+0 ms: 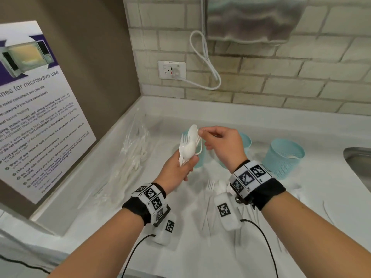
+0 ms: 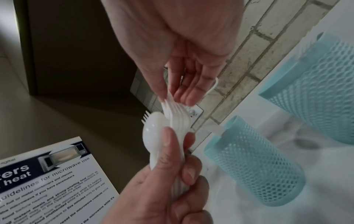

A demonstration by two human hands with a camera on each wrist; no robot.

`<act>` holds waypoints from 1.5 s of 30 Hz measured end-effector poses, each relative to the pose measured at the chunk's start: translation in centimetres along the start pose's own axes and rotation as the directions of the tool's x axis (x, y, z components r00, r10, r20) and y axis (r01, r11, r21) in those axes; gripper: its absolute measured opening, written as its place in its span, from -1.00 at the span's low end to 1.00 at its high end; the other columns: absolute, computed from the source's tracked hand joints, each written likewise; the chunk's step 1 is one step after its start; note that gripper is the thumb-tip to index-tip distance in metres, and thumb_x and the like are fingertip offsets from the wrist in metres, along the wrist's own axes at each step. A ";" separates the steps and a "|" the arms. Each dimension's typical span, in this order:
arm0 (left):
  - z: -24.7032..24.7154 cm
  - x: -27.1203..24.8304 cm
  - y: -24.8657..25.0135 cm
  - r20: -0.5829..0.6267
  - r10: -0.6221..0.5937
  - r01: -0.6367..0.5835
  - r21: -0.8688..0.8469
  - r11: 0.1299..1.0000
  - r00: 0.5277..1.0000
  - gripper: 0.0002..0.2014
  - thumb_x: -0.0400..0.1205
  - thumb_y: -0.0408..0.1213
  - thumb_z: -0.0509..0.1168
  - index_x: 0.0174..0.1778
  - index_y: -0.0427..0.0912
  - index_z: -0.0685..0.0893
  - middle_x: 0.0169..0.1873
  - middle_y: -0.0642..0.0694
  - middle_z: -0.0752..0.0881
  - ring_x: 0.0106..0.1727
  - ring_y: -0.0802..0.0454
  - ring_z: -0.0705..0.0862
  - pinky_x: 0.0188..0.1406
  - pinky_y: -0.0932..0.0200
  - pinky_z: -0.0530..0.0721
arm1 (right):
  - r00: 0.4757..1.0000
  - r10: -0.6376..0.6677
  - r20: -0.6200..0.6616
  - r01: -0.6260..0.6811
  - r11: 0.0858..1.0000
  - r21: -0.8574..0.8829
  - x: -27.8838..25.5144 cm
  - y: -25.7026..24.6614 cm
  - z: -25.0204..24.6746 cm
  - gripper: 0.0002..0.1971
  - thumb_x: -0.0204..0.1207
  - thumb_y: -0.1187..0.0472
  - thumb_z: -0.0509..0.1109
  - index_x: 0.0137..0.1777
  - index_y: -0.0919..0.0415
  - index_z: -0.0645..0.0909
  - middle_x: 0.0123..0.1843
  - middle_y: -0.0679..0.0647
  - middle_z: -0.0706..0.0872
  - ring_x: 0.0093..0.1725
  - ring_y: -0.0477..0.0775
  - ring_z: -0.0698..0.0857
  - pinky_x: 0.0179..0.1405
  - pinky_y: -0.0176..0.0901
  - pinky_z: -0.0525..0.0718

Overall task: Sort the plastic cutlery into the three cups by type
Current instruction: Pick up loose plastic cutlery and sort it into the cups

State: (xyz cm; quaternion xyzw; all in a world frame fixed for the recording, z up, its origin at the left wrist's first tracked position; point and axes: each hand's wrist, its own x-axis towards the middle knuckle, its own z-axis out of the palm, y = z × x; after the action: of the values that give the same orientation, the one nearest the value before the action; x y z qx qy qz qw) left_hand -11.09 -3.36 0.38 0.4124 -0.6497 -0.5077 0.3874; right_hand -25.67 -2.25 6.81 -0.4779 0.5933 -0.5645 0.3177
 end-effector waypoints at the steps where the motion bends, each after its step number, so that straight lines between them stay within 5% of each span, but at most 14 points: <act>1: 0.0 0.0 0.0 -0.008 -0.010 0.010 -0.023 1.000 1.000 -0.83 0.68 -0.15 0.26 0.12 -0.10 0.53 -0.41 -0.01 0.52 -0.50 0.21 0.48 -0.47 0.22 0.55 | 1.000 0.000 0.018 0.000 1.000 0.018 0.0 -0.1 0.0 -0.98 0.46 0.19 0.50 -0.15 0.09 0.77 -0.31 0.00 0.76 -0.39 -0.05 0.68 -0.22 -0.20 0.71; 5: -0.1 0.1 0.3 -0.014 -0.067 0.066 -0.065 0.996 0.998 -0.72 0.70 -0.09 0.17 -0.16 -0.24 0.55 -0.45 -0.07 0.50 -0.59 0.18 0.49 -0.56 0.30 0.55 | 0.997 0.021 0.073 -0.027 0.997 0.077 0.6 -0.2 0.1 -0.88 0.59 0.31 0.33 -0.03 0.19 0.71 -0.23 0.14 0.77 -0.36 0.03 0.74 -0.31 -0.24 0.75; 9: -0.3 0.6 0.4 0.020 -0.075 0.076 -0.092 0.993 0.997 -0.67 0.72 -0.05 0.13 0.10 -0.26 0.61 -0.36 -0.04 0.49 -0.57 0.13 0.48 -0.58 0.26 0.53 | 0.996 0.022 0.088 -0.028 0.998 0.065 1.6 -0.6 -0.2 -0.85 0.65 0.32 0.23 0.01 0.21 0.64 -0.22 0.15 0.74 -0.34 0.03 0.73 -0.34 -0.22 0.75; 16: -1.4 2.3 1.0 -0.050 -0.072 0.064 -0.161 0.985 0.996 -0.72 0.73 -0.08 0.12 0.02 -0.25 0.55 -0.39 0.01 0.54 -0.59 0.20 0.35 -0.60 0.30 0.31 | 0.983 -0.148 -0.106 0.157 0.984 0.084 5.4 -3.8 -1.6 -0.84 0.65 0.33 0.24 0.07 0.27 0.66 -0.33 0.02 0.67 -0.40 -0.05 0.63 -0.41 -0.31 0.70; 21: -3.1 4.2 1.1 -0.202 -0.063 0.037 -0.130 0.991 0.977 -0.77 0.73 -0.10 0.13 0.08 -0.20 0.51 -0.42 0.01 0.48 -0.60 0.25 0.35 -0.61 0.36 0.32 | 0.926 -0.270 -0.265 0.314 0.939 0.141 7.3 -5.3 -3.1 -0.76 0.67 0.33 0.20 -0.14 -0.01 0.56 -0.29 0.01 0.67 -0.37 -0.03 0.63 -0.26 -0.19 0.75; 24: -3.1 4.7 1.2 -0.188 -0.057 0.033 -0.131 0.991 0.981 -0.78 0.74 -0.11 0.12 0.13 -0.18 0.50 -0.44 0.01 0.42 -0.59 0.26 0.32 -0.61 0.36 0.28 | 0.956 -0.244 -0.162 0.240 0.970 -0.048 7.7 -2.7 -2.1 -0.83 0.65 0.33 0.23 -0.10 0.13 0.61 -0.28 0.07 0.70 -0.36 -0.04 0.66 -0.16 -0.09 0.75; 27: -2.5 5.0 1.8 -0.143 -0.024 0.001 -0.165 0.986 0.989 -0.90 0.75 -0.16 0.11 0.05 -0.10 0.43 -0.46 0.00 0.36 -0.59 0.24 0.28 -0.62 0.35 0.24 | 0.977 -0.211 0.003 0.208 0.958 -0.198 6.7 1.3 -0.7 -0.83 0.62 0.37 0.26 0.04 0.24 0.69 -0.06 0.16 0.80 -0.18 0.05 0.76 0.01 -0.08 0.77; 33: -1.3 5.3 2.2 -0.106 -0.006 -0.017 -0.212 0.977 0.994 -0.93 0.75 -0.20 0.13 0.05 -0.10 0.39 -0.44 -0.03 0.46 -0.62 0.22 0.30 -0.65 0.34 0.26 | 0.972 -0.216 0.094 0.236 0.897 -0.373 4.8 2.8 -0.7 -0.70 0.57 0.34 0.25 0.21 0.12 0.69 0.12 0.00 0.73 0.17 0.06 0.64 0.28 -0.10 0.58; 38: 0.0 5.3 3.2 -0.022 0.030 -0.034 -0.236 0.971 0.999 -0.91 0.74 -0.18 0.14 0.07 -0.11 0.41 -0.42 -0.02 0.51 -0.60 0.19 0.31 -0.64 0.33 0.26 | 0.990 -0.107 0.092 0.117 0.988 -0.102 3.4 0.8 -0.1 -0.77 0.57 0.05 0.37 0.09 0.13 0.74 -0.03 -0.07 0.75 -0.01 -0.06 0.68 0.08 -0.21 0.60; 41: 1.0 4.9 3.9 0.003 0.040 -0.039 -0.220 0.975 0.999 -0.90 0.74 -0.14 0.14 0.06 -0.07 0.43 -0.40 -0.01 0.53 -0.62 0.19 0.32 -0.66 0.32 0.26 | 0.996 -0.010 0.091 0.009 1.000 0.014 3.0 0.5 -0.2 -0.85 0.56 0.13 0.39 -0.15 0.19 0.68 -0.24 -0.02 0.71 -0.21 -0.04 0.65 -0.11 -0.12 0.64; 45: 1.9 4.9 4.3 -0.054 0.046 -0.053 -0.141 0.989 0.997 -0.72 0.73 -0.09 0.14 0.21 -0.22 0.42 -0.28 0.00 0.61 -0.58 0.11 0.41 -0.68 0.28 0.35 | 0.996 0.052 -0.075 -0.036 0.979 0.201 3.5 -0.5 -1.5 -0.85 0.64 0.26 0.21 -0.18 0.18 0.39 -0.23 0.20 0.74 -0.31 0.08 0.69 -0.26 -0.11 0.68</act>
State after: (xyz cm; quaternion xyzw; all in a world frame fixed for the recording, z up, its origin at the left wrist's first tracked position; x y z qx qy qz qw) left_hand -15.21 -6.63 4.70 0.3804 -0.6118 -0.5322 0.4447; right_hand -28.13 -4.85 8.14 -0.4072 0.5564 -0.6327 0.3525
